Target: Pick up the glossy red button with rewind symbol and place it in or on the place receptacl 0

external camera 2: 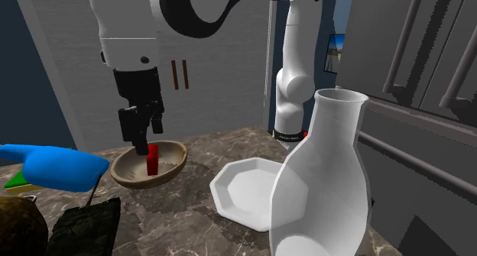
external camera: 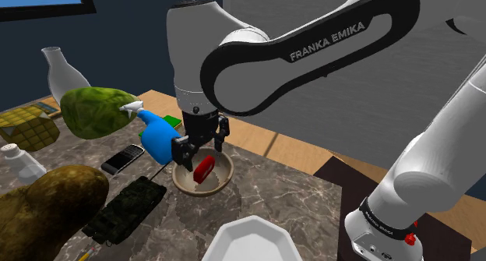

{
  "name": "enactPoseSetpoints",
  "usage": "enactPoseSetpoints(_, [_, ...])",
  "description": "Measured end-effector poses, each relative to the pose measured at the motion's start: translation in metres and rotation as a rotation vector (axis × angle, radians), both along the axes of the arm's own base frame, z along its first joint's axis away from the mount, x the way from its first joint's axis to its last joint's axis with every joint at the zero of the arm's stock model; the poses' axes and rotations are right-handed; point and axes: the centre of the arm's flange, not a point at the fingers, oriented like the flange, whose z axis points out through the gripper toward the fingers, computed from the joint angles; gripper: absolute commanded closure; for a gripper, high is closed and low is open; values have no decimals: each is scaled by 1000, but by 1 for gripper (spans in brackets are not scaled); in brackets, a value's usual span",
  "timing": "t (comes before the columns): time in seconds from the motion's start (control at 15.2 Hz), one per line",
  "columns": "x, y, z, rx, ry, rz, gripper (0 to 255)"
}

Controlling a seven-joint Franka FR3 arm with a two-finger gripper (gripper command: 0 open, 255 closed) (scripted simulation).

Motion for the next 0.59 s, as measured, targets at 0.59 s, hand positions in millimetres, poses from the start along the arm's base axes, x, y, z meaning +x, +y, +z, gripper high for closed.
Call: enactPoseSetpoints(0.59, [-1,1,34,0,1,0,0])
